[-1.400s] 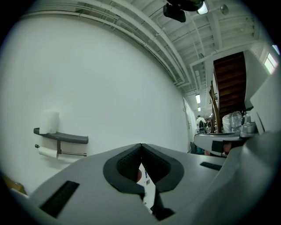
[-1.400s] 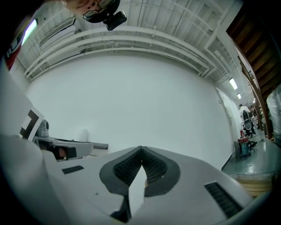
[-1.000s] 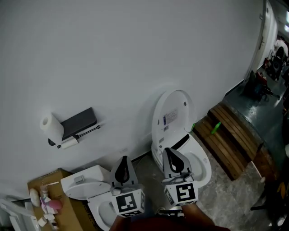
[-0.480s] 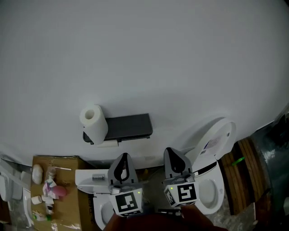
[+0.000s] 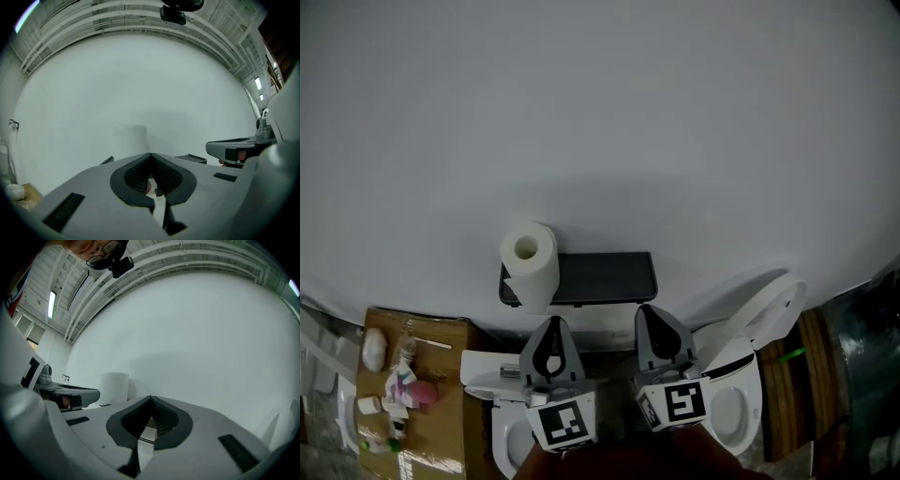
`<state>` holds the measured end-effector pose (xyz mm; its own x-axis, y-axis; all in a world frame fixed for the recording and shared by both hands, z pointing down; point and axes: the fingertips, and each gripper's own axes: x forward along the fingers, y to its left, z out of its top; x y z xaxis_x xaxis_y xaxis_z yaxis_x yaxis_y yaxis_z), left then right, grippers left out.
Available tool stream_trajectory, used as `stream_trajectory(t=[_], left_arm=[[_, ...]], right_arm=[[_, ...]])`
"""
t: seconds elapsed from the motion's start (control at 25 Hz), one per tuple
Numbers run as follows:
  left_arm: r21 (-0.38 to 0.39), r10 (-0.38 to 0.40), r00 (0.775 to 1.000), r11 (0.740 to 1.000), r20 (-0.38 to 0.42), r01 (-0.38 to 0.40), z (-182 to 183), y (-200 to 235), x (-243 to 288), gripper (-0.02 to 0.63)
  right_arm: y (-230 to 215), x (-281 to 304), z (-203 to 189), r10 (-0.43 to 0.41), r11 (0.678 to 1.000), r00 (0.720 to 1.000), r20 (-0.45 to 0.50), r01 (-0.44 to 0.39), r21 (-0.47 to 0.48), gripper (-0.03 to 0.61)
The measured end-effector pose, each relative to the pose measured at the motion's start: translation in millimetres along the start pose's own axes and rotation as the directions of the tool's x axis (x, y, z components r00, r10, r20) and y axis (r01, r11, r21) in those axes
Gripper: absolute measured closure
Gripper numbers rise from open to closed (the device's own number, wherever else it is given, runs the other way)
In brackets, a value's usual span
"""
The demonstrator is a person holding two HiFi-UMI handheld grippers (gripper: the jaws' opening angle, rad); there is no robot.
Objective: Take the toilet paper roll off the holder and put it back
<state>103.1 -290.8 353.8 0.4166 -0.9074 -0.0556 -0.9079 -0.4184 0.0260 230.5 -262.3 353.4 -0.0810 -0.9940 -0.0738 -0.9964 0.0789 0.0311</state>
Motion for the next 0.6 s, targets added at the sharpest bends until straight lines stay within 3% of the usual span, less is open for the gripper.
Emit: stream_trajectory(t=[0.6], left_arm=[[0.006, 0.137, 0.990, 0.991, -0.015, -0.137, 1.5, 12.9, 7.4, 0.598]], right_arm=[[16.5, 31.1, -1.2, 0.133, 0.991, 0.991, 0.002, -0.133, 0.034, 0.563]])
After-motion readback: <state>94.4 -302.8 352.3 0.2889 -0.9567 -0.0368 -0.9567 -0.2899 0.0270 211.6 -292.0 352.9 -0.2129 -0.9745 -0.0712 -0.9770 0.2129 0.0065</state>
